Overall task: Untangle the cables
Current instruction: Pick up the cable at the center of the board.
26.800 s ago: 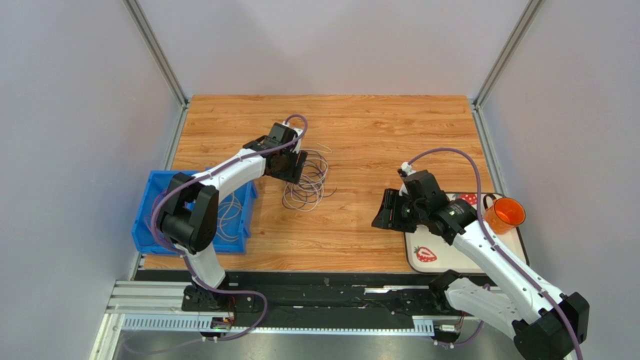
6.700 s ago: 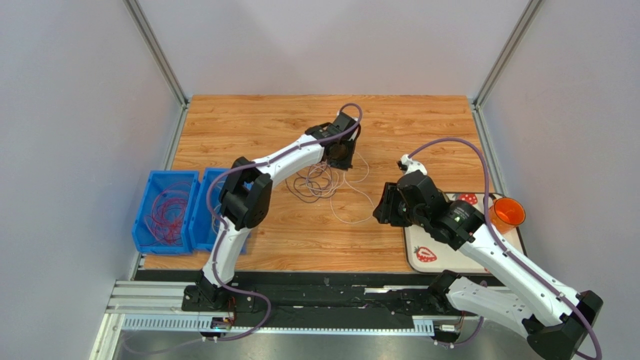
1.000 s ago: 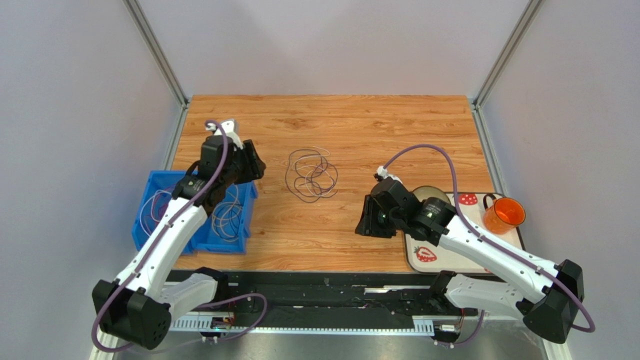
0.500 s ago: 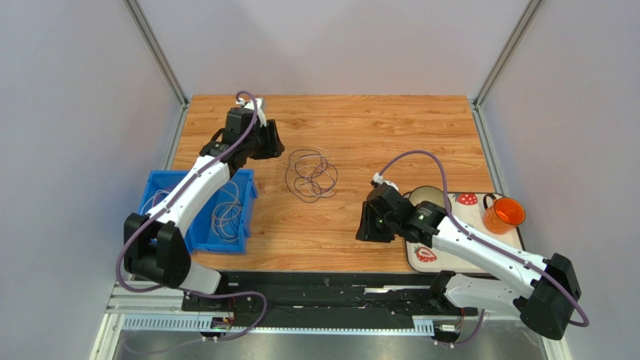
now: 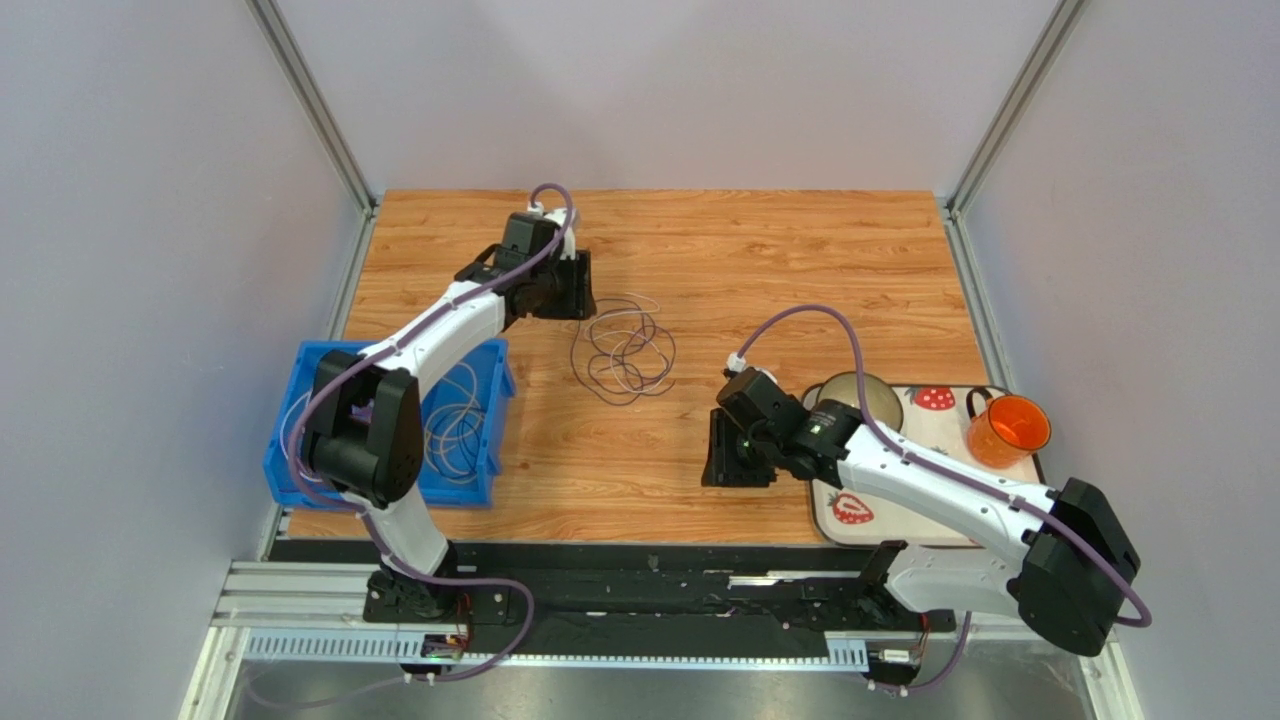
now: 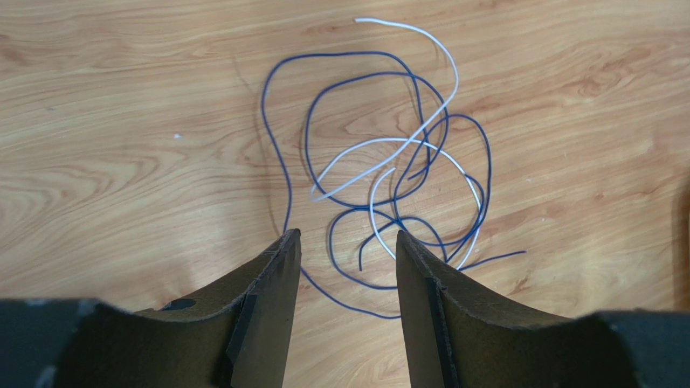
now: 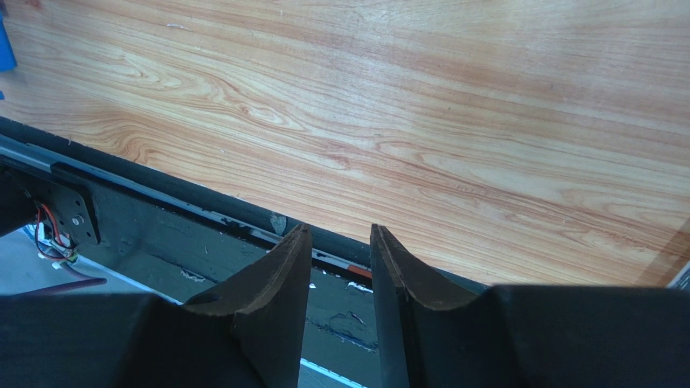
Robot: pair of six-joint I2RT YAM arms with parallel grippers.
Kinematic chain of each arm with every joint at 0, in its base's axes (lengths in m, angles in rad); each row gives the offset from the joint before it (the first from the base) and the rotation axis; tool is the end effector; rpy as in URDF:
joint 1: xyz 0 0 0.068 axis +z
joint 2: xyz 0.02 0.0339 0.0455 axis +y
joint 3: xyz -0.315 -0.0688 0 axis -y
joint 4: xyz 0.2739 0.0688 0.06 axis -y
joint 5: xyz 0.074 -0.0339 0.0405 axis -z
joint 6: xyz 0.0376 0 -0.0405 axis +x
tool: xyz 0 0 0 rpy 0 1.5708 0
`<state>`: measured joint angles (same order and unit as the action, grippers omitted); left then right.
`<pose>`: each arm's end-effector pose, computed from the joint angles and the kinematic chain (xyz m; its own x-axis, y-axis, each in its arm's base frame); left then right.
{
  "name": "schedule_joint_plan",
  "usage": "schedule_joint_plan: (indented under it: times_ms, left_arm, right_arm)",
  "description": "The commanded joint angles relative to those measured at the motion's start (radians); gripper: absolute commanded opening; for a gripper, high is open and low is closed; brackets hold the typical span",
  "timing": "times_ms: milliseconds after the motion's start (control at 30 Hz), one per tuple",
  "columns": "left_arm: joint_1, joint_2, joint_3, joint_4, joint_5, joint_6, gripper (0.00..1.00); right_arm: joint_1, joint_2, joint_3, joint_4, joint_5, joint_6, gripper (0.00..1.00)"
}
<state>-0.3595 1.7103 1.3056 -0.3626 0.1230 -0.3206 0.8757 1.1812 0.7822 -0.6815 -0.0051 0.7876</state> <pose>0.3909 -0.1518 0.2955 -0.7528 -0.0512 -0.6563 0.2050 0.9291 -0.3077 0.1463 0.1757 0.2553 -0.9440 -0.0255 -0.3290 -0.1425 0.9307 0.3369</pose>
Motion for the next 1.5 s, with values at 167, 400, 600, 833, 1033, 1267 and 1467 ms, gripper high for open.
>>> schedule_joint_plan:
  times_ms: [167,400,600,833,1033,1267,1467]
  left_arm:
    - [-0.058,0.123,0.13,-0.01,0.001,0.098,0.55]
    - [-0.068,0.192,0.172,-0.035,-0.066,0.155,0.57]
    - [-0.07,0.221,0.161,-0.001,-0.056,0.222,0.59]
    - [-0.076,0.265,0.195,-0.018,-0.04,0.27,0.56]
    - [-0.079,0.285,0.219,-0.024,-0.043,0.272,0.39]
    - [-0.085,0.305,0.283,-0.087,-0.029,0.261,0.0]
    - [-0.09,0.171,0.423,-0.219,-0.028,0.21,0.0]
  right_arm:
    - [-0.003,0.02,-0.009,0.057,-0.032,-0.027,0.36]
    - [-0.007,0.018,-0.018,0.06,-0.039,-0.03,0.36]
    - [-0.014,0.031,-0.014,0.06,-0.05,-0.042,0.36]
    - [-0.021,0.043,-0.012,0.06,-0.061,-0.048,0.36]
    - [-0.029,0.049,-0.011,0.063,-0.065,-0.056,0.36]
    - [-0.032,0.049,-0.008,0.065,-0.075,-0.059,0.36]
    - [-0.032,0.02,-0.011,0.059,-0.073,-0.048,0.36]
